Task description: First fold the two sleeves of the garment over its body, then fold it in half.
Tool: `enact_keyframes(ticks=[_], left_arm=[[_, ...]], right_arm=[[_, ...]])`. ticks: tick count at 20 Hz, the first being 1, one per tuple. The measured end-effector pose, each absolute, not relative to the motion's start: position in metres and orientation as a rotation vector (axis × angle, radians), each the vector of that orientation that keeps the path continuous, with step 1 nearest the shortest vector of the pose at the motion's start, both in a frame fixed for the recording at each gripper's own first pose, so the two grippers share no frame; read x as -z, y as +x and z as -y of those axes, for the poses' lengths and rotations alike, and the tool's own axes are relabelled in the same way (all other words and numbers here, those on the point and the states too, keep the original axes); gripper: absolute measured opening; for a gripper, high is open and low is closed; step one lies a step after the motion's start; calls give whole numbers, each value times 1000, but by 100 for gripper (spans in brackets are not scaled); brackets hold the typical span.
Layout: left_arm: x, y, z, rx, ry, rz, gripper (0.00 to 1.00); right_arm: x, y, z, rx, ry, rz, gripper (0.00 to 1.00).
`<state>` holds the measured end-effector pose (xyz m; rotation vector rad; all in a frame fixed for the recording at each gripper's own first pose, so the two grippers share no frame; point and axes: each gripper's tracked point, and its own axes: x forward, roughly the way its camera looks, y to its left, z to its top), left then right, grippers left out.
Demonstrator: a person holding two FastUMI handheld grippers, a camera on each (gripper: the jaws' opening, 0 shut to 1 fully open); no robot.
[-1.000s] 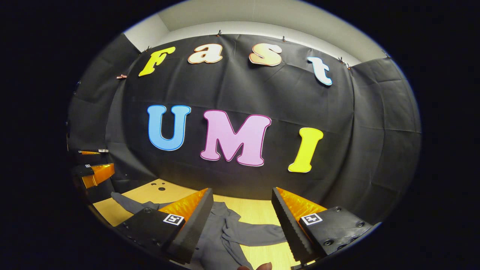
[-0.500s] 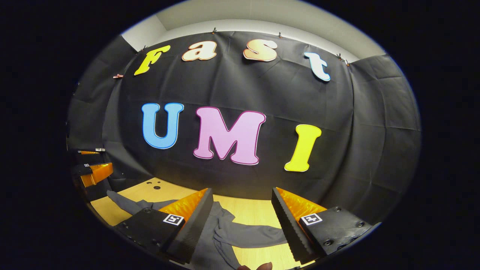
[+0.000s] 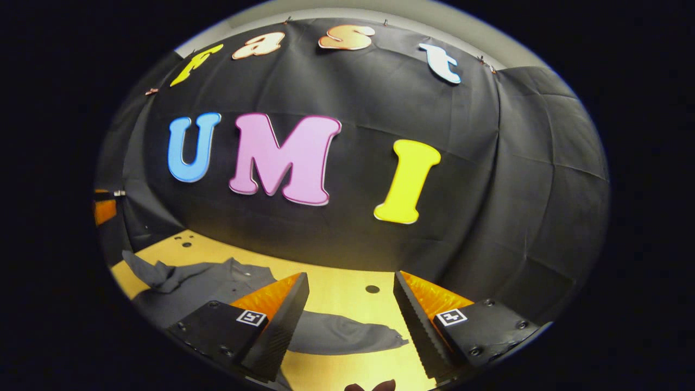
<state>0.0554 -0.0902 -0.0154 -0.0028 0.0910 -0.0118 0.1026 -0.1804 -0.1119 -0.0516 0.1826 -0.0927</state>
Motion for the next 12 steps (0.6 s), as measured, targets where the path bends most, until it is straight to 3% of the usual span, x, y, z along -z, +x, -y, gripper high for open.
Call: enact_keyframes(ticks=[12], left_arm=[[30, 73, 157, 0, 103, -198, 96]], right_arm=[[299, 173, 254, 64, 35, -417, 98]])
